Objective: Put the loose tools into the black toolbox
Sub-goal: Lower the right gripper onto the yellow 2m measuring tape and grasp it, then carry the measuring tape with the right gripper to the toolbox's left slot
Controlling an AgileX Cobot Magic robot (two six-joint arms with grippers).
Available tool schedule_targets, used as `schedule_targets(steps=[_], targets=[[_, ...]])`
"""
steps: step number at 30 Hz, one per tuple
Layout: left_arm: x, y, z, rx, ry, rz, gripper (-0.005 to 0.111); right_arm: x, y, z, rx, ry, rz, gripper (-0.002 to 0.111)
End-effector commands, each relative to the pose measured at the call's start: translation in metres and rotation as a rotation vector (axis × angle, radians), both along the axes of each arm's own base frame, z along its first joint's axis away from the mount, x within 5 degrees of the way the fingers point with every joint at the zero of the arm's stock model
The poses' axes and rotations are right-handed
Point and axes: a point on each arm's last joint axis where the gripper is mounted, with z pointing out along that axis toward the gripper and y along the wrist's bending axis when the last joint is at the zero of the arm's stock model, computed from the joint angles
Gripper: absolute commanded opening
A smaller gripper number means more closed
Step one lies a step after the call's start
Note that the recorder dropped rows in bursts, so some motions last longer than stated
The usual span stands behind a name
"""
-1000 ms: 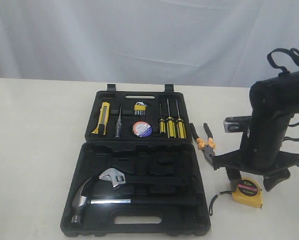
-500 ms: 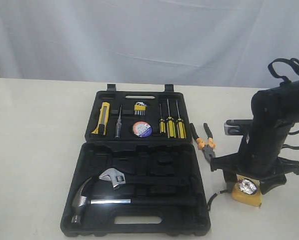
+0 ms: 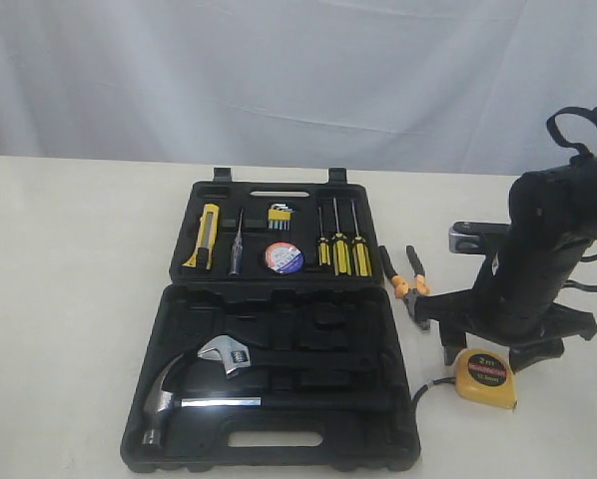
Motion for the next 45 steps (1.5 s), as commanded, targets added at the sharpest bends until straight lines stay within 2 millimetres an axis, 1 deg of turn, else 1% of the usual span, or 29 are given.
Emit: schedule_targets(steps=[1,4,6,10,11,23,25,28,32,34,36,38,39,41,44,45], targets=[[0.000,0.000,0.001,-0.003,-0.012,-0.002,0.000,-0.002,0.000,0.002,0.000,0.008,-0.013,0.067],[0.000,0.000,0.001,-0.003,-0.012,-0.002,0.000,-0.009,0.000,-0.004,-0.003,0.032,-0.013,0.067],[0.000,0.000,0.001,-0.003,-0.012,-0.002,0.000,-0.012,0.001,-0.010,-0.002,0.013,-0.010,0.068],[0.000,0.000,0.001,-0.003,-0.012,-0.002,0.000,-0.013,0.001,-0.011,-0.004,0.014,-0.006,0.085],[0.000,0.000,0.001,-0.003,-0.012,-0.002,0.000,-0.013,0.000,-0.011,-0.012,0.018,0.006,0.086],[0.000,0.000,0.001,-0.003,-0.012,-0.002,0.000,-0.010,0.000,-0.013,-0.019,-0.010,0.028,0.086],[0.000,0.000,0.001,-0.003,-0.012,-0.002,0.000,-0.010,0.000,-0.017,-0.017,0.005,0.028,0.082],[0.000,0.000,0.001,-0.003,-0.012,-0.002,0.000,-0.009,0.000,-0.025,-0.013,0.022,0.028,0.071],[0.000,0.000,0.001,-0.003,-0.012,-0.002,0.000,-0.008,0.000,-0.027,-0.011,0.018,0.023,0.061],[0.000,0.000,0.001,-0.003,-0.012,-0.002,0.000,-0.008,0.000,-0.026,-0.011,0.016,0.023,0.051],[0.000,0.000,0.001,-0.003,-0.012,-0.002,0.000,-0.008,0.000,-0.025,-0.012,0.011,0.023,0.036],[0.000,0.000,0.001,-0.003,-0.012,-0.002,0.000,-0.008,0.000,-0.022,-0.013,-0.001,0.023,0.021],[0.000,0.000,0.001,-0.003,-0.012,-0.002,0.000,-0.008,0.000,-0.019,-0.015,-0.010,0.023,0.011],[0.000,0.000,0.001,-0.003,-0.012,-0.002,0.000,-0.007,0.000,-0.012,-0.019,-0.033,0.026,0.000],[0.000,0.000,0.001,-0.003,-0.012,-0.002,0.000,-0.006,0.000,0.005,-0.028,-0.071,0.040,0.000],[0.000,0.000,0.001,-0.003,-0.012,-0.002,0.000,-0.005,0.000,0.014,-0.028,-0.088,0.047,0.000]])
